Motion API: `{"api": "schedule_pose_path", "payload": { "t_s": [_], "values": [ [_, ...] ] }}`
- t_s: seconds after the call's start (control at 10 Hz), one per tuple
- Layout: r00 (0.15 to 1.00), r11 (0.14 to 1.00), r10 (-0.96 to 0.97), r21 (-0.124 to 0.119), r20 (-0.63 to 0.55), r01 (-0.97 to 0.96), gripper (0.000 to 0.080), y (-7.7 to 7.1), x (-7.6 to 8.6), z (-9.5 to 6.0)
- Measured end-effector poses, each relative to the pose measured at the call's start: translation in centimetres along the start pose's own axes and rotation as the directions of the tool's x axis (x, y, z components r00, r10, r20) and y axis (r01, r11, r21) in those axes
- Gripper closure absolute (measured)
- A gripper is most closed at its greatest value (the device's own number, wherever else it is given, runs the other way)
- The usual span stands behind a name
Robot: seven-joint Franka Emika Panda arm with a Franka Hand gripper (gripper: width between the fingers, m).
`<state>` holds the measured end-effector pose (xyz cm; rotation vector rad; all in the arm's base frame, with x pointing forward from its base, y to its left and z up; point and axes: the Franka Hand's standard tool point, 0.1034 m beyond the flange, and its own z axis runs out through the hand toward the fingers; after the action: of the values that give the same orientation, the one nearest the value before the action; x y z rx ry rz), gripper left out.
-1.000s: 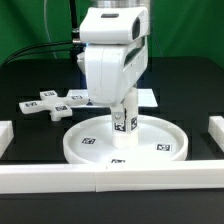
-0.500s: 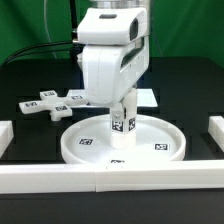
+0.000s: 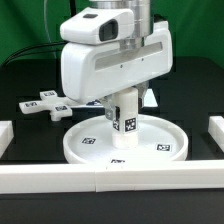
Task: Assemble round table
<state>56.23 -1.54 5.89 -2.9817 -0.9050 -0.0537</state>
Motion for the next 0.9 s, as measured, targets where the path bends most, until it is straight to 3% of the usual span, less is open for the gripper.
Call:
{"api": "schedule_pose_path", "payload": {
  "t_s": [0.6,0.9],
  "values": [
    [0.952,0.952,0.306,0.004,-0.016,-0.306,0.0390,0.0,0.1,0.0],
    [0.781,0.781,0.625,0.017,-0.012,-0.624,0.0390,-1.4,1.1,0.1]
  ]
}}
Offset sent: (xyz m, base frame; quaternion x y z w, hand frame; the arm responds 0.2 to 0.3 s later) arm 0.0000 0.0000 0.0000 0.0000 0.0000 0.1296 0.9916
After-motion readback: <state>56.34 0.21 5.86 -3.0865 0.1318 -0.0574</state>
